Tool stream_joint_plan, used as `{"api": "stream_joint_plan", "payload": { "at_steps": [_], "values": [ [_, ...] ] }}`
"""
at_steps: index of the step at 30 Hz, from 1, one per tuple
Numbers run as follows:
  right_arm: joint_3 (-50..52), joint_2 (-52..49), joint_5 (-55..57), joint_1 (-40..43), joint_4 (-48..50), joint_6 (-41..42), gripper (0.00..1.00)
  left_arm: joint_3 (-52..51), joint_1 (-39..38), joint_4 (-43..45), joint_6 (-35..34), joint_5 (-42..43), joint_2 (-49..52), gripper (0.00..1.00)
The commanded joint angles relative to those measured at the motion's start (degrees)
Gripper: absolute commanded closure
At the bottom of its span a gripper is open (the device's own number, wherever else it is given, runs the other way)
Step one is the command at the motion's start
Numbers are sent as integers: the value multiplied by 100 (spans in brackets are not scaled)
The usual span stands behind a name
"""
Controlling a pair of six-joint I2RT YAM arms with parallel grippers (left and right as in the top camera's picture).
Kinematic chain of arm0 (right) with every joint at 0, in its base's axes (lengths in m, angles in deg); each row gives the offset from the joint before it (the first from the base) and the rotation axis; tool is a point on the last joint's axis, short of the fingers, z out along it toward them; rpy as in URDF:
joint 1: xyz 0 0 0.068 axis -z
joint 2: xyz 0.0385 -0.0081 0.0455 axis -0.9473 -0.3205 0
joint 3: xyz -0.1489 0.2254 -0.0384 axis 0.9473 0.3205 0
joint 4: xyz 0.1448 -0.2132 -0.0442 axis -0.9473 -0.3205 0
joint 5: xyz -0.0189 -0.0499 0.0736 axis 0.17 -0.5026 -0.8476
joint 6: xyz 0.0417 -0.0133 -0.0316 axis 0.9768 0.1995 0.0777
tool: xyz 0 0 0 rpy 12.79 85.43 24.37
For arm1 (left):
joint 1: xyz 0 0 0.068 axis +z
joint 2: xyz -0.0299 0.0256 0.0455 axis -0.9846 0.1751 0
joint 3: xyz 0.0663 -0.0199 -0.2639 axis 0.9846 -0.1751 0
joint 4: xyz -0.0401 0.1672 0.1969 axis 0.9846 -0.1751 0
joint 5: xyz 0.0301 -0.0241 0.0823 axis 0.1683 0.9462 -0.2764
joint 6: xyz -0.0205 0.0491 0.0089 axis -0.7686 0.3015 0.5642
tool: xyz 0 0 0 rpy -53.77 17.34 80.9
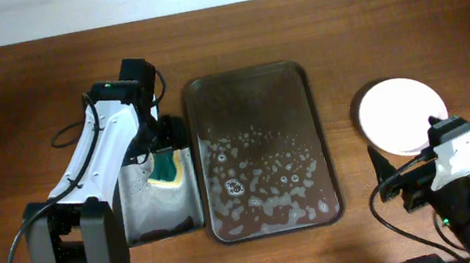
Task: Clean dirty plates on tray and stack at the side
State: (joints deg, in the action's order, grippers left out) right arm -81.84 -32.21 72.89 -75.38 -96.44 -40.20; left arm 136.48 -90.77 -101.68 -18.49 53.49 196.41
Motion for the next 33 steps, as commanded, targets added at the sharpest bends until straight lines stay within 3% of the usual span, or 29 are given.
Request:
{"api": "stream_joint_plan", "payload": {
  "at_steps": [1,5,13,18,22,30,33],
  "values": [
    [1558,1113,164,-39,754,-111,1,-42,15,11,26,20,-15,1],
    [2907,2382,149,-35,1425,-116,1,-42,15,11,26,20,-15,1],
    [4953,2367,151,-39,4592,-114,1,-42,15,11,26,20,-15,1],
    [4931,2367,168,-42,4483,-116,1,-42,15,11,26,20,-15,1],
    [4931,2350,184,-42,3670,-116,1,-42,15,11,26,20,-15,1],
    [4931,2332,186,-42,3665,-116,1,-42,15,11,26,17,-15,0],
    [4931,2332,186,-42,3668,-116,1,-52,-308,9,26,20,-509,1]
  ]
}}
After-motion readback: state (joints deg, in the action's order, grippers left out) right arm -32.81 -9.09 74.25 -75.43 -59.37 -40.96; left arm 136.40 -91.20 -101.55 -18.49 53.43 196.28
